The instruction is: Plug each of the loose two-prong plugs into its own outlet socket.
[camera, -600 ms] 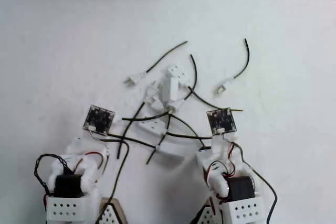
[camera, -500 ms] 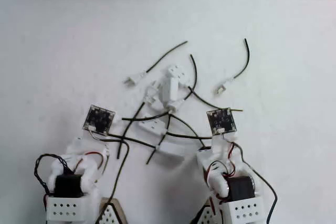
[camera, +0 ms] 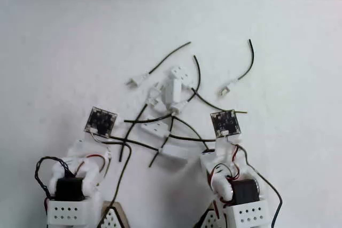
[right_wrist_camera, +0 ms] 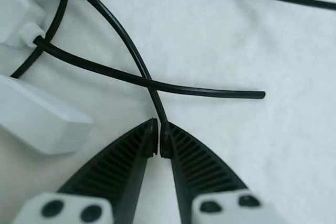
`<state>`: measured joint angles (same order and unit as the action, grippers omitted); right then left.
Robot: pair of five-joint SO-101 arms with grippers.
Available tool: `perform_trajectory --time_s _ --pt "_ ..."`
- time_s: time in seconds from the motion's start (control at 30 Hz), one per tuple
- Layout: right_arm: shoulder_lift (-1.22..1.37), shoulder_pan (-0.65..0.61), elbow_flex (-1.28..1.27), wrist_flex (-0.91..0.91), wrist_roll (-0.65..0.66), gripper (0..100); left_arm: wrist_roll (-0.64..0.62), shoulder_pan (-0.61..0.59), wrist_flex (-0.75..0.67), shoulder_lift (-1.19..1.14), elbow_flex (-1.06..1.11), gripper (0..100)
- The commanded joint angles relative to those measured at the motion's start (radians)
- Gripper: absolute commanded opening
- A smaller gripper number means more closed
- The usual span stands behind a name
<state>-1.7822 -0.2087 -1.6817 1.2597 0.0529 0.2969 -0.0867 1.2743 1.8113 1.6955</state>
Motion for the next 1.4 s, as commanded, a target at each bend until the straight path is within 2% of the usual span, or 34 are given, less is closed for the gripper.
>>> perform_trajectory --time_s 0.0,1.03,1.37 --pt "-0.005 0.004 -0.011 0.001 -0.005 1.8 -0.006 0.008 0.008 0.012 -0.003 2" --pt "-0.005 -0.001 -0.011 0.001 -0.005 1.8 -0.006 0.012 0.008 0.012 -0.003 2" --pt "-0.005 -0.001 -0.011 0.001 -0.005 1.8 -0.011 0.010 -0.153 0.013 -0.003 2"
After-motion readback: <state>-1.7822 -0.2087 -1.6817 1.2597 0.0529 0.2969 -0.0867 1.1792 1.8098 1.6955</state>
